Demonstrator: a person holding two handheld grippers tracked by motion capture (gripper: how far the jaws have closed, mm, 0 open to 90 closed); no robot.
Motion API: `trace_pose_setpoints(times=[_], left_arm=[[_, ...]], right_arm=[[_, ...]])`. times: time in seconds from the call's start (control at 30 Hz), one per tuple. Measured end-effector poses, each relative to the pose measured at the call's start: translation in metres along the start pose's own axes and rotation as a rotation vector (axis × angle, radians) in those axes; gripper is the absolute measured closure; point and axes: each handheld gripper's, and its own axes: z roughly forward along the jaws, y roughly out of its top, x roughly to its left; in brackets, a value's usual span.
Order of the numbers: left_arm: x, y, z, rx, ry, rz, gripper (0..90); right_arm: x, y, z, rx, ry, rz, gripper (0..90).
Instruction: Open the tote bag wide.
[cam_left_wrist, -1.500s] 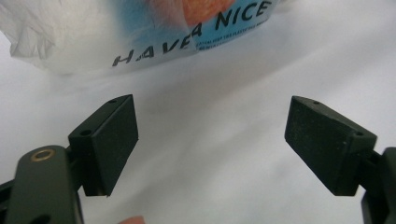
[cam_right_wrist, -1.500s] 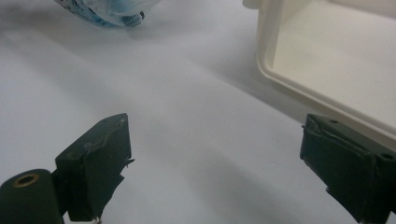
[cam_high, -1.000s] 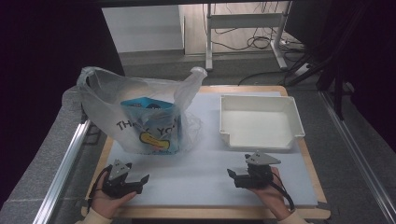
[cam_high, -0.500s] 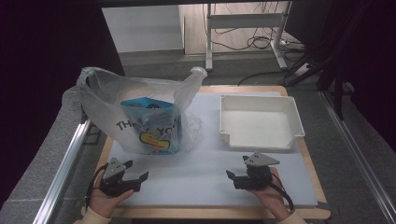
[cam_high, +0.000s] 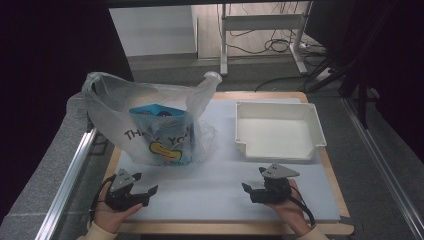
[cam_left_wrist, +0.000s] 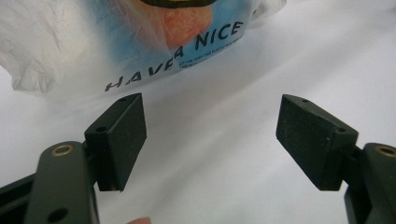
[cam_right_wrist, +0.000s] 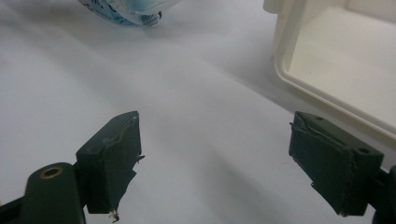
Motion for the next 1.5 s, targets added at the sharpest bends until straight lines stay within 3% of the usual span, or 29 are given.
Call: trace_pose_setpoints(times=[0.3, 0.57, 1.5], left_arm=[[0.0, 0.013, -0.012, -0.025, -0.003, -0.034, 24.4], [-0.005, 0.028, -0.023, -0.052, -0.006, -0.018, 24.4], [0.008, 0.048, -0.044, -0.086, 0.009, -0.025, 24.8]], right_arm=[[-0.003, 0.0, -0.001, -0.009, 0.024, 0.01, 17.1], [-0.002, 0.001, 0.0, -0.007, 0.026, 0.007, 17.9], [0.005, -0.003, 0.005, 0.024, 0.009, 0.001, 18.4]])
